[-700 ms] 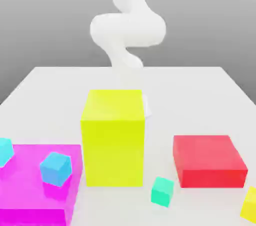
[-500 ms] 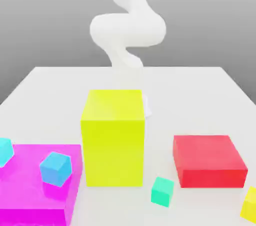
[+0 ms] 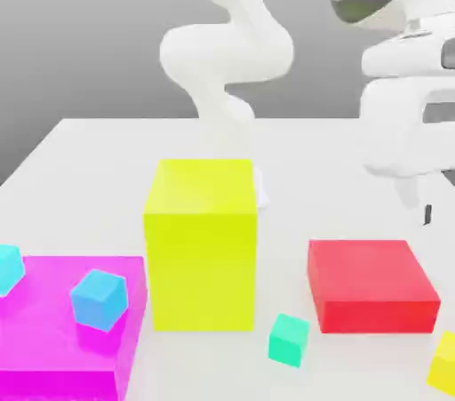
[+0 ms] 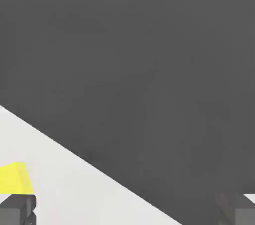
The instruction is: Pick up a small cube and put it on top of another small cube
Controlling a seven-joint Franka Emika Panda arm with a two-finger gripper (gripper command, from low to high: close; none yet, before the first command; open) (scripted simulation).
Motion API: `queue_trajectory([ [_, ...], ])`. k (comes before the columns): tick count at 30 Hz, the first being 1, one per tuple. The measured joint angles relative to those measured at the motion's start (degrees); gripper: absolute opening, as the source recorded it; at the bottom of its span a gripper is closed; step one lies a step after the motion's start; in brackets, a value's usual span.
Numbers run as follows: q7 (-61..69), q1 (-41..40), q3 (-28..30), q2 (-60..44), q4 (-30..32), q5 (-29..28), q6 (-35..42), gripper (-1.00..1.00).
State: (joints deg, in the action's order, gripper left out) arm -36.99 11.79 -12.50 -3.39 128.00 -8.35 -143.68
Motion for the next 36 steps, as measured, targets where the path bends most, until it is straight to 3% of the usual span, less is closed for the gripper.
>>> queue_trajectory([
  [9,2.97,4.98,-2.92,-18.75,-1.51,-3.54,-4.72,0.00],
  [13,1.20,7.50,-0.51,-27.06,-3.14,-6.67,-10.27,0.00],
  [14,0.87,7.93,0.00,-28.29,-3.41,-7.15,-11.21,-1.00],
  [20,0.72,8.13,0.23,-28.90,-3.55,-7.37,-11.66,-1.00],
  [25,3.18,5.88,-2.41,-21.17,-1.79,-3.86,-5.75,-1.00],
  [36,-0.03,-8.94,11.62,-8.73,3.73,0.91,0.56,-1.00],
])
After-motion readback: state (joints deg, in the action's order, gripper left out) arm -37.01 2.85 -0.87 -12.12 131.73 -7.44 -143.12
